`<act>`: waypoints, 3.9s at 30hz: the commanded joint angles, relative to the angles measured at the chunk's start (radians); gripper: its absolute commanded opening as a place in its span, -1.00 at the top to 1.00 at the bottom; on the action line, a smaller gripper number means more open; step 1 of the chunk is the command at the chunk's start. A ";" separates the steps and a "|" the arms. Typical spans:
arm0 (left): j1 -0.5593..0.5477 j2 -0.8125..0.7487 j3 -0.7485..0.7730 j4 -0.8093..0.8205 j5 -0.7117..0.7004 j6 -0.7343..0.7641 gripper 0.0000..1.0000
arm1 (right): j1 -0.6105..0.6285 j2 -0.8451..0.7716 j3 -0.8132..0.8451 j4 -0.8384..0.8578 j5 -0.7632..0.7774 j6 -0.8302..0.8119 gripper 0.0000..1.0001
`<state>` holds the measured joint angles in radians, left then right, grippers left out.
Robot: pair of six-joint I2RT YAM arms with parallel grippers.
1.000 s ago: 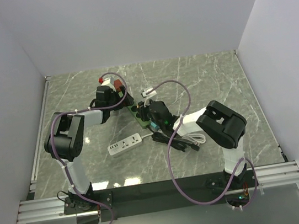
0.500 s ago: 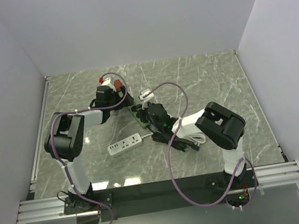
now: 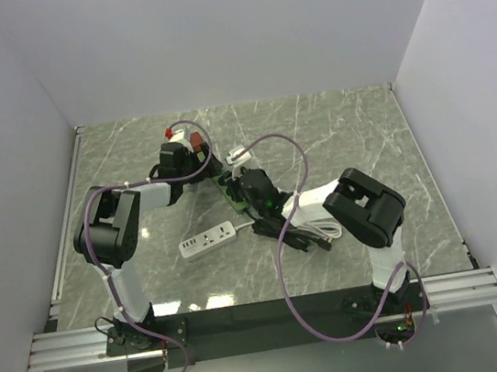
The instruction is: Insert the plug
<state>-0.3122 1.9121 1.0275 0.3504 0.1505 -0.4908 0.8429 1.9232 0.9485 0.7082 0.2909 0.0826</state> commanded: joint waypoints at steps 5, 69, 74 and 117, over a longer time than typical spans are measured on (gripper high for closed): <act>-0.007 -0.035 0.019 0.004 0.018 0.014 -0.99 | 0.054 0.037 -0.036 -0.148 -0.029 0.046 1.00; -0.001 -0.053 0.006 -0.014 0.029 0.032 -0.99 | 0.081 0.207 -0.106 -0.228 -0.203 0.210 1.00; 0.001 -0.050 0.006 -0.010 0.037 0.031 -0.99 | 0.096 0.211 -0.142 -0.233 -0.200 0.241 1.00; -0.031 0.099 0.117 -0.157 -0.078 0.063 -0.36 | 0.214 0.310 -0.143 -0.314 -0.222 0.338 1.00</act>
<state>-0.3260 1.9766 1.1156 0.2611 0.1043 -0.4583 0.9115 2.0369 0.8913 0.9318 0.4252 0.2691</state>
